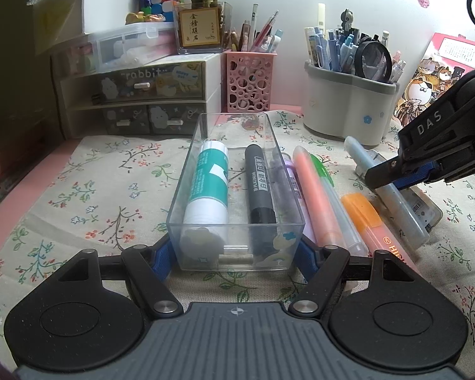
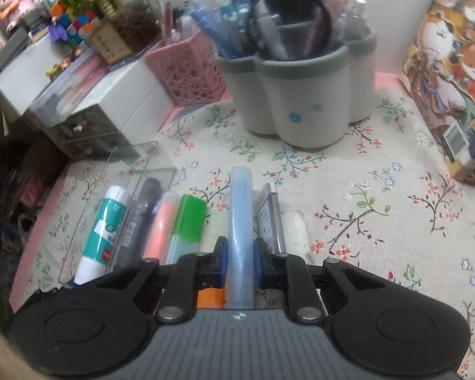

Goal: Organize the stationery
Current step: 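Grasp the pale blue pen with the right gripper, then lower the pale blue pen into the clear box and open the right gripper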

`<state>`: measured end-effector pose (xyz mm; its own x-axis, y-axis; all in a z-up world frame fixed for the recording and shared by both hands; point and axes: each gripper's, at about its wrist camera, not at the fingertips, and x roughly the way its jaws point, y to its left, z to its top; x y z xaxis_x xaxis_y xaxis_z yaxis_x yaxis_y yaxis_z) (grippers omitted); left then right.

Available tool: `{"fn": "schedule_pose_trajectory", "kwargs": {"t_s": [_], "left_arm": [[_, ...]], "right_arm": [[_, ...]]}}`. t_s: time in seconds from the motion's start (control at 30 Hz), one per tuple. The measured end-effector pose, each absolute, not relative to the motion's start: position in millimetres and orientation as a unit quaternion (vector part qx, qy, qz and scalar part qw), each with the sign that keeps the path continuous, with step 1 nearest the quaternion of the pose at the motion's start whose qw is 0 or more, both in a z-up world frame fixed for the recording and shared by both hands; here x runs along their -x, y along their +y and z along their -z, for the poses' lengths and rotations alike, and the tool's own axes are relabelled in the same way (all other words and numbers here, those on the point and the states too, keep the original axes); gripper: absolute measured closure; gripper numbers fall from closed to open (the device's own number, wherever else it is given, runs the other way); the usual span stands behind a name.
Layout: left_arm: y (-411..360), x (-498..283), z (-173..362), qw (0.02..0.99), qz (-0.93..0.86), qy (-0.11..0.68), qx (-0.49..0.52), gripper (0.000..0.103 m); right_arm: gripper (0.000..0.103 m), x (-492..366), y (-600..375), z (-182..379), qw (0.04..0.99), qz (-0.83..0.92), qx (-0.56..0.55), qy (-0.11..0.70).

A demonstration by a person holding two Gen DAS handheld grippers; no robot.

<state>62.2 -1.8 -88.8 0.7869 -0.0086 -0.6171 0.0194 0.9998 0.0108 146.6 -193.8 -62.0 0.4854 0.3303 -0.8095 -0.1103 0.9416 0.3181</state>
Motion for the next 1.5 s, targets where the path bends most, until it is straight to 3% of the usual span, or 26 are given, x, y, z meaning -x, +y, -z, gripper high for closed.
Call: {"fn": "schedule_pose_trajectory", "kwargs": {"t_s": [0.4,1.5], "left_arm": [[-1.9,-62.4,88.6,0.945,0.008,0.326,-0.009,0.03],[-1.2,-63.0,88.3,0.945,0.011,0.326,-0.011,0.03]], "right_arm": [[0.093,-132.9,-210.5,48.2,0.85,-0.12,-0.22,0.464],[0.093,-136.2,-187.4,35.9,0.839,-0.123,-0.254,0.465]]}}
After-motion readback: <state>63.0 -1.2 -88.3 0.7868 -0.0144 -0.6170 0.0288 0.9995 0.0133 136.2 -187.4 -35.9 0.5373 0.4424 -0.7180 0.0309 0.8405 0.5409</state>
